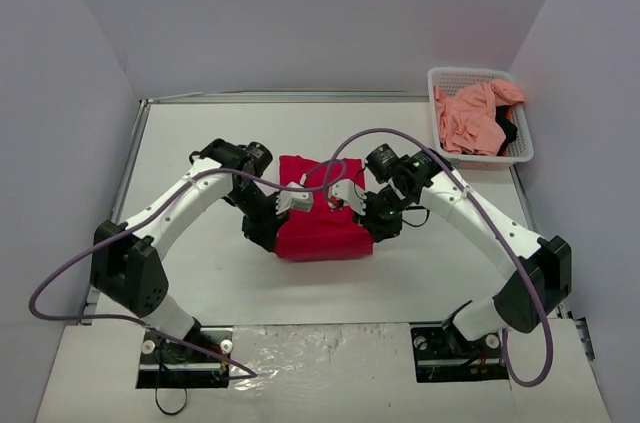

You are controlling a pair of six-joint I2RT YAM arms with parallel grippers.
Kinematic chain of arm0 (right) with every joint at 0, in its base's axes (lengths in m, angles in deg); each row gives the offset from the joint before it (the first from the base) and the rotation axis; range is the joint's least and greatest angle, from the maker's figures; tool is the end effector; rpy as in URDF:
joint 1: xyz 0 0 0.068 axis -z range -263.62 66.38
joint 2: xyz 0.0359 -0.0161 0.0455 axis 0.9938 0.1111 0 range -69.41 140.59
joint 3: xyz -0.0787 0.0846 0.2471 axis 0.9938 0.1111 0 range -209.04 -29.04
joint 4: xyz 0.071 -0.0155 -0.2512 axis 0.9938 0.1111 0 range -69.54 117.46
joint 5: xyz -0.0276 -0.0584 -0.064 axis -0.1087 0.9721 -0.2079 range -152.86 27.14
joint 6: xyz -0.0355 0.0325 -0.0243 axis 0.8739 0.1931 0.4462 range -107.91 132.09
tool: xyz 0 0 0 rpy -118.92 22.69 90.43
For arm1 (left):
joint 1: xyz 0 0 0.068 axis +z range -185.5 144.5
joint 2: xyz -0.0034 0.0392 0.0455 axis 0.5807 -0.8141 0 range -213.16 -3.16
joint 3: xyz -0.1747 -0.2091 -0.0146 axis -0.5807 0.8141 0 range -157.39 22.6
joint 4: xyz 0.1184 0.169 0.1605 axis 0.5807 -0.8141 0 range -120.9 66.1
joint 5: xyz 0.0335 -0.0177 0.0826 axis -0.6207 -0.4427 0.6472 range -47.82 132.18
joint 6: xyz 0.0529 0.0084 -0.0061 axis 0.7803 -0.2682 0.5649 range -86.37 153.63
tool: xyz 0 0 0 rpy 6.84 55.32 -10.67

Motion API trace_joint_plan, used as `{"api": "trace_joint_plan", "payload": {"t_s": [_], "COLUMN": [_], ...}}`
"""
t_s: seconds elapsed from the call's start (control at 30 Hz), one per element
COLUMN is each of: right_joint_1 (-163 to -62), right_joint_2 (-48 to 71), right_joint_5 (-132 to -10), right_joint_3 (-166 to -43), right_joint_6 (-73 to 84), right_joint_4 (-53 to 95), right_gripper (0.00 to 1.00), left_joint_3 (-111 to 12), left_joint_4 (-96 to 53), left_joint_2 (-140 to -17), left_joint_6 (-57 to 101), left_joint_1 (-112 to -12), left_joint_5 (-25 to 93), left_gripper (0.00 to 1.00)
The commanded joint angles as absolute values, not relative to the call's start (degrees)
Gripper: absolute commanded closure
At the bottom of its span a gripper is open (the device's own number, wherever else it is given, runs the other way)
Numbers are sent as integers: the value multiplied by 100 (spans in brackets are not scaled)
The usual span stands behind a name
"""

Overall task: Fold and stack the t-shirts
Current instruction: Fold the long partially folded tshirt into a neat square

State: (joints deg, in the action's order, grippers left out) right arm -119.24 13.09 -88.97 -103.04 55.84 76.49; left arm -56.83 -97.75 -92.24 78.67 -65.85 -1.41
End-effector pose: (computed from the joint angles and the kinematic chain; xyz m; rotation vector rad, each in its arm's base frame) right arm 0.2204 0.1771 0.3026 -1.7748 1.9248 0.5629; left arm 0.2280 -0.1619 0.2965 1.7251 2.1307 -1.0671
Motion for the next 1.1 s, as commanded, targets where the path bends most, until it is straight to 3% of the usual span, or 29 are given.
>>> {"api": "trace_joint_plan", "payload": {"t_s": [0.0,0.57,1.07], "right_joint_1": [-11834,-11078,-10683], "right_joint_2": [1574,2664,3991], "right_joint_5": [-8748,-8580,-8457], "right_joint_3": [-10682,-12343,-13433], "right_joint_6": [5569,5876,6158], "right_joint_4": [7829,7758,7636], "right_gripper": [100,100,100], "left_joint_3": [-6115,-7530,-8892], "left_joint_4": [-10054,-9747,-10151], "left_joint_2": [-9333,-10010,-11652], "left_joint_6": [8118,8030,8399], "left_joint_1": [-6416,-5826,-5361], "left_joint_5": [-150,175,184], "left_gripper": [98,98,98]}}
